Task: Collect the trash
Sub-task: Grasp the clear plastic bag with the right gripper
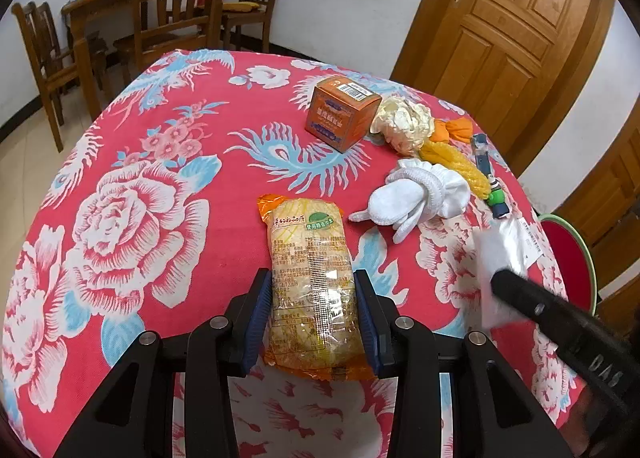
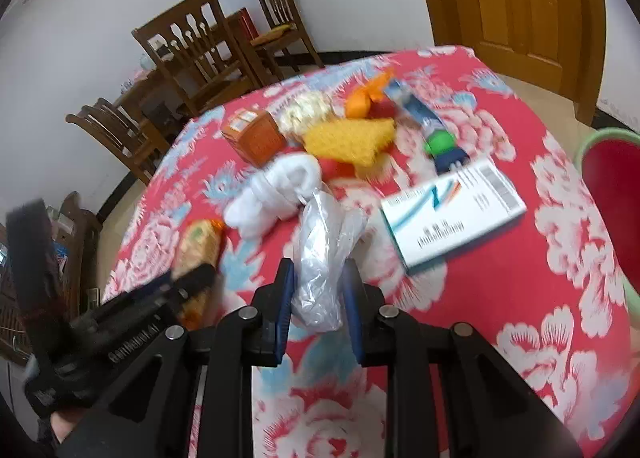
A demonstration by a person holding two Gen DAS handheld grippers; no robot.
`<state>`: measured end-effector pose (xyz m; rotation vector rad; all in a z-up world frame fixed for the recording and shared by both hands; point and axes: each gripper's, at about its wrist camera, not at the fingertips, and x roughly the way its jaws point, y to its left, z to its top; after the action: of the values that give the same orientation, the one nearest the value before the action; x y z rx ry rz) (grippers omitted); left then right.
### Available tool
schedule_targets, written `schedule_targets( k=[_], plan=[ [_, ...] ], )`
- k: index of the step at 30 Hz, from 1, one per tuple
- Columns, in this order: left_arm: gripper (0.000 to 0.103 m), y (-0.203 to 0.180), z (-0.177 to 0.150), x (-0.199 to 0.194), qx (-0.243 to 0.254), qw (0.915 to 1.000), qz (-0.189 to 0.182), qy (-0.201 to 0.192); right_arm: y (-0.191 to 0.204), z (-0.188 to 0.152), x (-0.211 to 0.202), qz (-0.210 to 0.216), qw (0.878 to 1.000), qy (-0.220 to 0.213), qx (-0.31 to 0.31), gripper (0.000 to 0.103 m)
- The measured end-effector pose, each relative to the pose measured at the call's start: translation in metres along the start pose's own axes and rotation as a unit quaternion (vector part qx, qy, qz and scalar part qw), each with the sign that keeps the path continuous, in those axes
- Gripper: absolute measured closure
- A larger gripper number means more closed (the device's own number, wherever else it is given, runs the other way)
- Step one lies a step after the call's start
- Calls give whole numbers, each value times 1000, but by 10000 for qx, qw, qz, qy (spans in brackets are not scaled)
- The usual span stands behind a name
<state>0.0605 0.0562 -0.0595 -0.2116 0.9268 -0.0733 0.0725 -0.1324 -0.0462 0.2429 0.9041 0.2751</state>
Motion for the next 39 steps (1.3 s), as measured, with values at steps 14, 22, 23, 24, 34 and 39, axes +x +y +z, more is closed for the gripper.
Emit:
schedule_targets(
  k=[14, 22, 23, 24, 34, 39],
  plan=[
    [62, 4, 0, 0, 11, 10000, -87, 6, 28, 37, 31, 204, 9995, -185, -147, 76],
    [62, 17, 2, -12, -150, 9998, -117, -104, 23, 38, 55, 22, 9998, 102, -161, 77],
    [62, 18, 2, -15, -175, 9997, -115, -134, 23, 38, 56, 12, 9998, 97, -182, 77],
    [62, 19, 3, -17, -188, 9996, -119, -160, 24, 38, 56, -1, 9998, 93, -197, 77],
    [62, 37, 9, -34, -384, 9984, 93, -407, 20, 40, 52, 24, 9999, 85, -112, 77],
    [62, 37, 11, -38, -376, 9982, 120, -462, 18, 42, 37, 77, 9999, -11, -74, 77]
  ],
)
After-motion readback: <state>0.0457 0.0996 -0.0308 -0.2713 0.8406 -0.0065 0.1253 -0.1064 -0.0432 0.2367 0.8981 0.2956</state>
